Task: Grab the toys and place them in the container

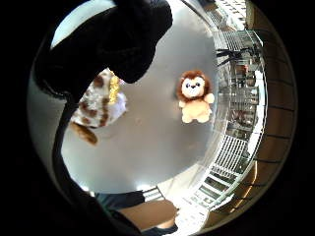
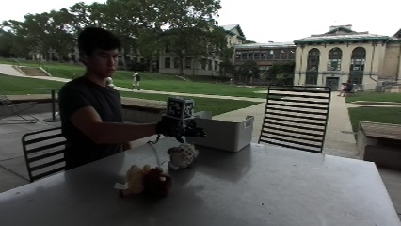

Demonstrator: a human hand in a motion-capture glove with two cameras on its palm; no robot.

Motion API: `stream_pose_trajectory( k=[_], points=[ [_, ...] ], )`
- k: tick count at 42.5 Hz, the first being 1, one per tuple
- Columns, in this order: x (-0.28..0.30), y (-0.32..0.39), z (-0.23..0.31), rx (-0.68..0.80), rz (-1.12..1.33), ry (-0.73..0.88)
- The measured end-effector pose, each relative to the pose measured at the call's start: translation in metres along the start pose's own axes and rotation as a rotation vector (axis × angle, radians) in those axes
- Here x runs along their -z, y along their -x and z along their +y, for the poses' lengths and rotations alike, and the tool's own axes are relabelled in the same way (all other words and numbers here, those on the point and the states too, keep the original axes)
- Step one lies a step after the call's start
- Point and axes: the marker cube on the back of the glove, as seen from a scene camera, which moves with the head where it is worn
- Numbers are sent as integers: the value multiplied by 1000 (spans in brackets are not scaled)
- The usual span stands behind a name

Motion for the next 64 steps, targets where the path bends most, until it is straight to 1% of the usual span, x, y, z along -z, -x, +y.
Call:
stream_pose_trajectory(
  k=[1, 3, 14, 24, 30, 43, 48, 52, 60, 64],
  points=[
    [-4, 0, 2, 33, 3, 11],
    [-13, 2, 4, 47, 6, 33],
    [-60, -3, 6, 3, 4, 133],
    [-76, 3, 16, -43, -75, 130],
    [-75, 8, 17, -52, -67, 100],
    [-54, -29, -7, -4, 117, 58],
    [-50, -24, -5, -32, 52, 105],
    [-40, -19, -5, -56, 7, 92],
    [23, -35, -22, -80, -64, 15],
    [61, -30, -24, -79, -67, -15]
  ],
)
